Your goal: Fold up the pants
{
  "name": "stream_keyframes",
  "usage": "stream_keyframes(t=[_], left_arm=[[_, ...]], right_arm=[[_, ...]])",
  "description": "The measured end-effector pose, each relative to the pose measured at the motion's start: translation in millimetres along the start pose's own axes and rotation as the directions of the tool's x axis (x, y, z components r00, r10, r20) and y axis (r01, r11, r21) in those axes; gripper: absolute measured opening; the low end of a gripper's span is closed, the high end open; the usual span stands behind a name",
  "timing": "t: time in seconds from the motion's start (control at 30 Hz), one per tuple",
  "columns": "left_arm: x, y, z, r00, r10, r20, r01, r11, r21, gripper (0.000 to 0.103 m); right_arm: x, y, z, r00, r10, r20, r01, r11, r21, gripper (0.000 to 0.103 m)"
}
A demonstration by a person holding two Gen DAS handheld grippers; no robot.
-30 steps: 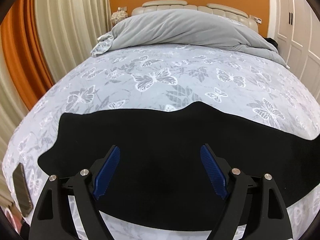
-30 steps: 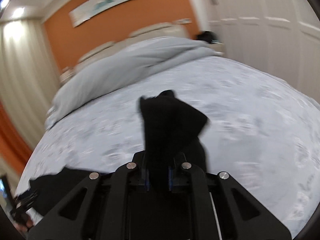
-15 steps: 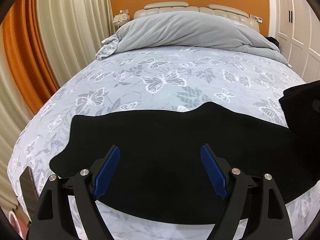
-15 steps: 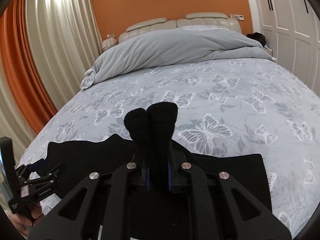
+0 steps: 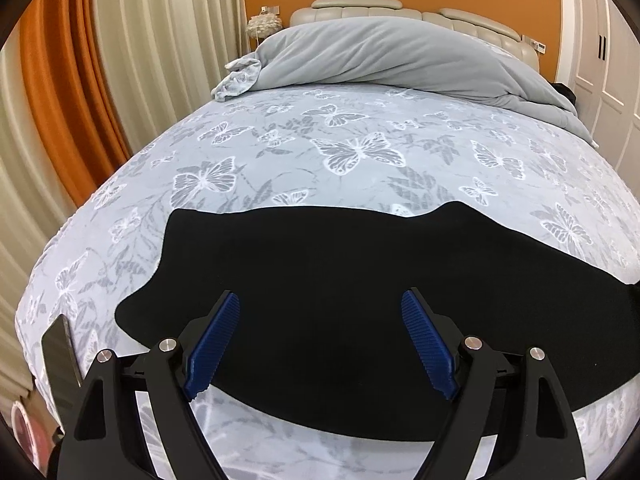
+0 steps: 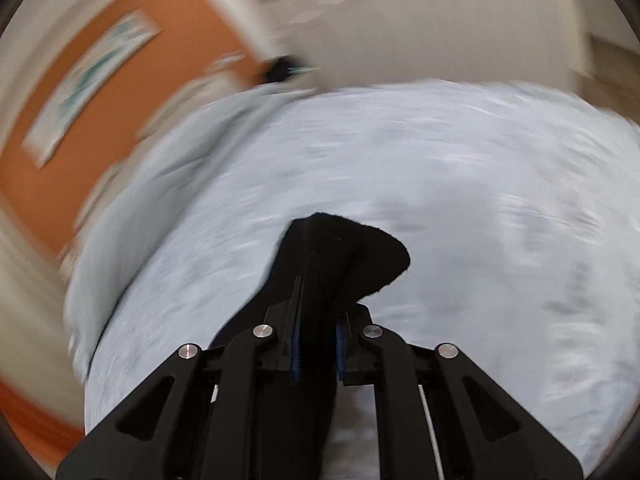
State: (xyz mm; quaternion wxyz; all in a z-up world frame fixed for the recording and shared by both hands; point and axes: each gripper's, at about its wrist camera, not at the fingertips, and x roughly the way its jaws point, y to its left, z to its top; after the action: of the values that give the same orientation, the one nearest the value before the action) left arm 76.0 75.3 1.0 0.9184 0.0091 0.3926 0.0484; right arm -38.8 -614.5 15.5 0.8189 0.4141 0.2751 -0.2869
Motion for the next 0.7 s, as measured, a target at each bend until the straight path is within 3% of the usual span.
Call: stream_keyframes(t=[0.1,0.17,0.3,0.43,0.57,0.7], left_arm=[[-1,-14,0,1.0,-0.014,-0.003,0.014,1.0,0.01,0.082],[0,-23,-1,1.0,-0.03,-0.01,0.03,1.0,0.011,0.082],[1,-47,0,0.997,-0.073,-0.028,0.073,0.997,0.007,0.082],[1,-68,-2,0.996,-0.089,-0.023,0.09,0.996,0.027,0.082],[2,-78,-9,0.997,-0.077,-0.025,0.079,0.994,0.079,0.082],[4,-71,-5,0.996,-0.085,-0.032,0.087,0.995,0.052,0.083]], right_arm=[[24,-55,1,0.991,0.017,-0.131,0.005,0.986,0.168,0.011],[30,-66,0,0.985,0.013,-0.174,0.014,0.988,0.153,0.011],[34,-72,-2,0.977,0.069,-0.203,-0.039,0.988,0.151,0.014],[44,-82,-4,0.967,0.07,-0.243,-0.027,0.984,0.175,0.018],[51,-85,-9,0.965,0.078,-0.251,-0.025,0.978,0.207,0.034],[31,-42,-7,0.983,0.091,-0.161,-0.078,0.993,0.09,0.016]])
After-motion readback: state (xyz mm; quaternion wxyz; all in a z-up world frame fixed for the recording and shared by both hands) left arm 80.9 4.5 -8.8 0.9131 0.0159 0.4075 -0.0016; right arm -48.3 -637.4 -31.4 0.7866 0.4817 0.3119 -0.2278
